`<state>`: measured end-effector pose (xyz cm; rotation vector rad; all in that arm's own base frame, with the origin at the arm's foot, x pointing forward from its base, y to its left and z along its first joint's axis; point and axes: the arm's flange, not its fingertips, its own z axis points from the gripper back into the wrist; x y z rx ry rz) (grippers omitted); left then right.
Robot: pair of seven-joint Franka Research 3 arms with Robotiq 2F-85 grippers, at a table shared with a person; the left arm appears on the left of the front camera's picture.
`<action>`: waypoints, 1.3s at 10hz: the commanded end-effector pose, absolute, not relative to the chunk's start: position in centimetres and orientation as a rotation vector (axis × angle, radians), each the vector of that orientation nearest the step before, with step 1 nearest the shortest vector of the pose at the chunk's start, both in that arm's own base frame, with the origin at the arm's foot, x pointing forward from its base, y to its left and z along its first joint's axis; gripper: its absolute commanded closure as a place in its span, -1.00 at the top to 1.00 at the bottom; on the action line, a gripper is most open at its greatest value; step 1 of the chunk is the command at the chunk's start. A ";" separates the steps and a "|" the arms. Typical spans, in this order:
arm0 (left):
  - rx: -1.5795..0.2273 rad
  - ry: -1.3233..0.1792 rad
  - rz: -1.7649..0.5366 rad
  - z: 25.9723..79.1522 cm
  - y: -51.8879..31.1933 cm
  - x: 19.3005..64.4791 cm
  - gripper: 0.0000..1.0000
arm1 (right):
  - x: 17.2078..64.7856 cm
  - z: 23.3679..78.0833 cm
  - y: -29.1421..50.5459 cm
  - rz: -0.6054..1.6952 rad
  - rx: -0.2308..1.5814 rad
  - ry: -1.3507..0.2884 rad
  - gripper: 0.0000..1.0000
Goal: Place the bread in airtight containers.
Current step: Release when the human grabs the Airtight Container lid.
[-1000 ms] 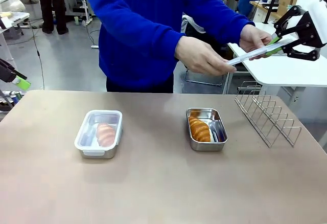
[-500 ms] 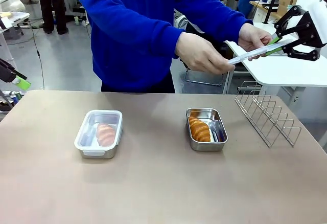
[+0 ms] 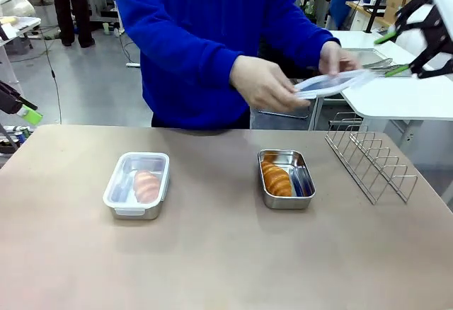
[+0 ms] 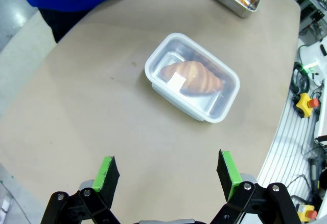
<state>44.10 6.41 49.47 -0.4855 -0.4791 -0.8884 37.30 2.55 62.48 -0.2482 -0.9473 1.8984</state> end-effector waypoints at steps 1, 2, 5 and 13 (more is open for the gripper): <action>-0.482 -0.465 -0.886 49.6 6.4 44.0 1.00 | 36.9 67.1 0.5 1.653 -0.165 -0.953 1.00; -0.482 -0.465 -0.886 49.6 6.4 44.0 1.00 | 36.8 68.3 -1.2 1.560 -0.078 -0.984 1.00; -0.482 -0.465 -0.886 49.6 6.4 44.0 1.00 | 36.1 68.3 -9.5 1.218 0.179 -0.964 1.00; -0.482 -0.465 -0.886 49.6 6.4 44.0 1.00 | 32.1 60.0 -20.0 0.902 0.416 -0.941 0.70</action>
